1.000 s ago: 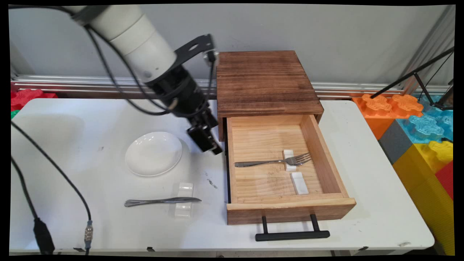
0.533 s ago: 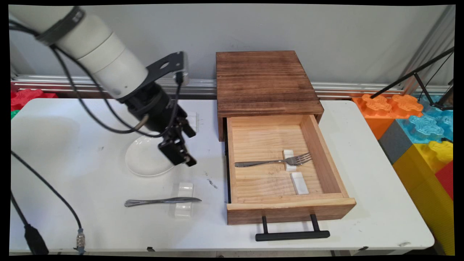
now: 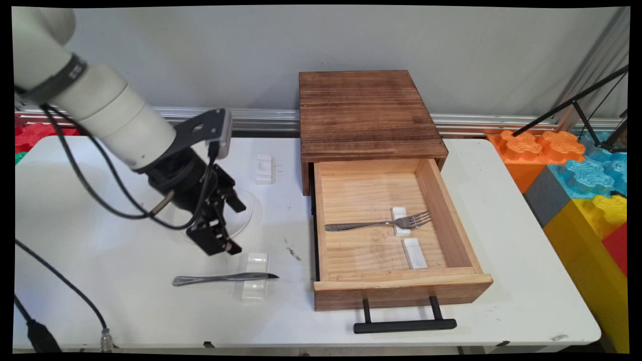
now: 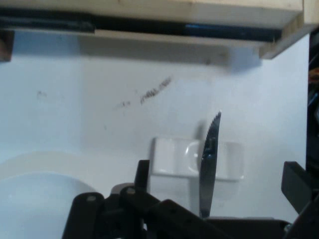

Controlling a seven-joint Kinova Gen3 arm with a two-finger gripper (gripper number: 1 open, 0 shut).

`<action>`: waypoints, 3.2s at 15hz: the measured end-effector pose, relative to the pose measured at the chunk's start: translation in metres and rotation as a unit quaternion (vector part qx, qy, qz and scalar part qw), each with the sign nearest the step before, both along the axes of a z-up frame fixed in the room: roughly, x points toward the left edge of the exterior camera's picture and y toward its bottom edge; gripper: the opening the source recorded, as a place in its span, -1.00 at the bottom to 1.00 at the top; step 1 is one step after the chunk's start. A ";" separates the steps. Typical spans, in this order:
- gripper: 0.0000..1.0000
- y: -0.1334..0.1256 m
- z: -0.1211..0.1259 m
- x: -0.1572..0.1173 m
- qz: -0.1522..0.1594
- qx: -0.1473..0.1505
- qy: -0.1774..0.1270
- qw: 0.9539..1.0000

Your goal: Pick up the knife from the right of the white plate, then place the picked object into the drawer

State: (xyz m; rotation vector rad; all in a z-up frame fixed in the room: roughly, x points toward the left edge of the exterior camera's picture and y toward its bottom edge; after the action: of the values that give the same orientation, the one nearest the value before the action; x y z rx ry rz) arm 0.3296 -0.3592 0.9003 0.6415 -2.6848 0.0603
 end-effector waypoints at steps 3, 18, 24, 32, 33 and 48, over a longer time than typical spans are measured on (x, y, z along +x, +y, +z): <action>1.00 0.009 -0.014 0.007 -0.005 0.000 -0.007 1.000; 1.00 0.028 -0.092 0.020 -0.021 -0.010 -0.027 0.999; 1.00 0.030 -0.108 0.021 -0.021 -0.009 -0.030 0.999; 1.00 0.031 -0.123 0.023 -0.019 -0.010 -0.035 0.999; 1.00 0.031 -0.124 0.023 -0.019 -0.010 -0.036 0.999; -1.00 0.030 -0.129 0.025 -0.020 -0.009 -0.039 0.999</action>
State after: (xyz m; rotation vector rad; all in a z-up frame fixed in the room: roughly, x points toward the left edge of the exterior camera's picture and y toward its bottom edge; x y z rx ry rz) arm 0.3541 -0.3296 0.7714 0.5918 -2.7681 0.1024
